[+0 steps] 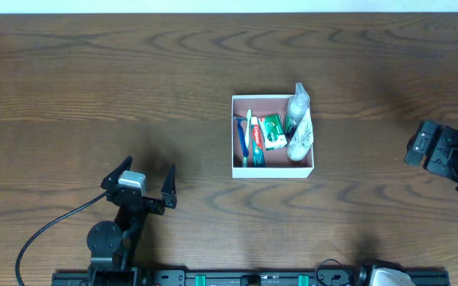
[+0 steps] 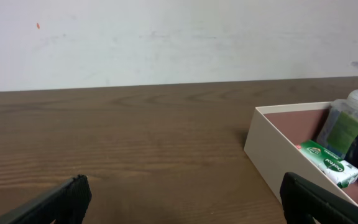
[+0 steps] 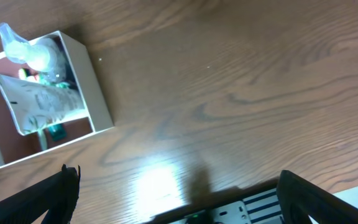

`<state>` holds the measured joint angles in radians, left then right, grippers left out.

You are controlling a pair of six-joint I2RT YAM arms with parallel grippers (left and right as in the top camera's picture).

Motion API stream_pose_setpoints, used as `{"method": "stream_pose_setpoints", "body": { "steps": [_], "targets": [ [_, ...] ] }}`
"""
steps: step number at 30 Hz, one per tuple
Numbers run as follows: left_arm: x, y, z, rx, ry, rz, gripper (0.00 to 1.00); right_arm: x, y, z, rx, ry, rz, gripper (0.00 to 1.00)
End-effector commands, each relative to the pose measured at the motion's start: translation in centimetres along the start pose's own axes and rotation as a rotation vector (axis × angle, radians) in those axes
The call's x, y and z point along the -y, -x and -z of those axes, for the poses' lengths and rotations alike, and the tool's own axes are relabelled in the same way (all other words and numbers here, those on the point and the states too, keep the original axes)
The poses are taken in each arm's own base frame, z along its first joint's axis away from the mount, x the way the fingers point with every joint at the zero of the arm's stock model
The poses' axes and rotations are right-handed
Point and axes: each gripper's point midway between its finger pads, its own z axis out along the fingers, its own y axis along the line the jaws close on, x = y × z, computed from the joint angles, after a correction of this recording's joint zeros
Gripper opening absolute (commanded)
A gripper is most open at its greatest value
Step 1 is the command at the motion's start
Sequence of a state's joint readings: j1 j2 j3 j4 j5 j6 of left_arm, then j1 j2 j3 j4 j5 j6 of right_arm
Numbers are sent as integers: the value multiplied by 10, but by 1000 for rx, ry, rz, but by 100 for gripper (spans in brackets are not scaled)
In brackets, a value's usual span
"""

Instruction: Pack container

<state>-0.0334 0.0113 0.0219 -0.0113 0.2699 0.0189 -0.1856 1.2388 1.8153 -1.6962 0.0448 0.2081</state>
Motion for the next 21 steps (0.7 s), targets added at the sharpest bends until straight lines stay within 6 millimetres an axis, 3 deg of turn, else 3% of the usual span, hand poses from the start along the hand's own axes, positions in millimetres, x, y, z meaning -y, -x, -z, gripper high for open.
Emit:
{"method": "stream_pose_setpoints", "body": {
  "steps": [1, 16, 21],
  "targets": [
    [-1, -17, -1, -50, 0, 17, 98, 10, 0, -1, 4, -55, 33, 99],
    [-1, -17, -1, -50, 0, 17, 98, 10, -1, -2, -2, -56, 37, 99],
    [-1, -17, -1, -50, 0, 17, 98, 10, -2, -14, 10, -52, 39, 99]
  ]
}}
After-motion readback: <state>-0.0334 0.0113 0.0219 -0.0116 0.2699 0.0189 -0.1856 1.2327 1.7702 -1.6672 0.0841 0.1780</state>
